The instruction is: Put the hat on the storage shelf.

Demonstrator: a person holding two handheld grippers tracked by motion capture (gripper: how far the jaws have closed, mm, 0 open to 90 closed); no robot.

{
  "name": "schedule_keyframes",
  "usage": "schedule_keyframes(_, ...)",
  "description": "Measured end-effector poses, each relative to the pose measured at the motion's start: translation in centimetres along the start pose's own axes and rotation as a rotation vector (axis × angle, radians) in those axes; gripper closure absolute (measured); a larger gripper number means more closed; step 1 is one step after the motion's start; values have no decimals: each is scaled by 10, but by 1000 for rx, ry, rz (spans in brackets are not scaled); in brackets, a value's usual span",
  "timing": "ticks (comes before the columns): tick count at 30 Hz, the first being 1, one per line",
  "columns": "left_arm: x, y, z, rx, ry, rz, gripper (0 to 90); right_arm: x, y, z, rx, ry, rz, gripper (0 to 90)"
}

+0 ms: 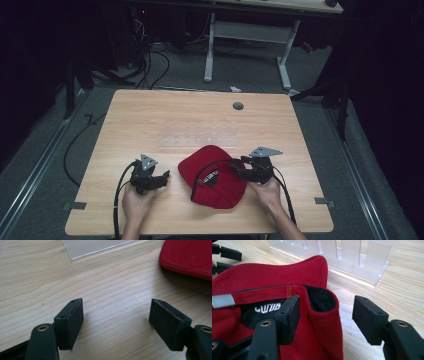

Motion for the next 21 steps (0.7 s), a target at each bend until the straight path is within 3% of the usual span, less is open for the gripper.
schedule_keyframes(11,0,0,0,1,0,-1,279,23,-2,6,10,-65,-36,476)
schedule_keyframes(13,0,0,0,0,1,-2,279,26,-3,7,-16,-53,-29,543)
schedule_keyframes(19,0,0,0,0,1,-2,279,30,-5,7,-20,-51,-54,621)
schedule_keyframes(21,0,0,0,0,2,-2,279,31,-4,8,-20,-53,-66,686)
Point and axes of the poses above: each handheld gripper's, and its own axes: x roughly forward along the jaws, z roughly out of its underside, y roughly to its right, the point moved 2 cm from there along x, roughly forward along the jaws, and after that the axes turned 7 degrees about z, right-handed, at the moved point
